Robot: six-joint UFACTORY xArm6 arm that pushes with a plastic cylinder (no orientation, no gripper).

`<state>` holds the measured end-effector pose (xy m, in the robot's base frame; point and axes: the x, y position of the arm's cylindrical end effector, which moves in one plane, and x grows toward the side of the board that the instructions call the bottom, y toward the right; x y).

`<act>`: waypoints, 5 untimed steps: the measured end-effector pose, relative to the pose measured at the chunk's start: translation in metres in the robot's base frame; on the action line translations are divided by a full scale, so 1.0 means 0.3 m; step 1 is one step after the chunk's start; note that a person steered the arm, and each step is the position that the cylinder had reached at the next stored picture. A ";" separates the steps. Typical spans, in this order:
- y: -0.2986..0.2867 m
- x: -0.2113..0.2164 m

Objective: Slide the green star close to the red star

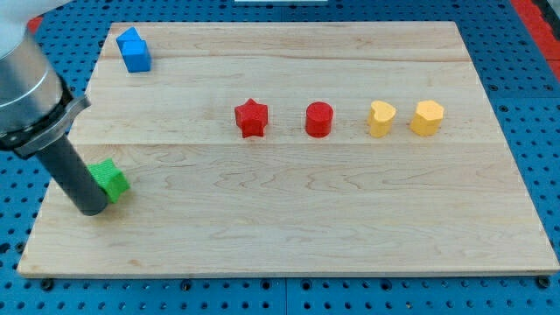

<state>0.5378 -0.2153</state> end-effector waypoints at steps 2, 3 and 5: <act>0.030 -0.181; -0.017 -0.265; -0.040 -0.391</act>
<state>0.4206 -0.2273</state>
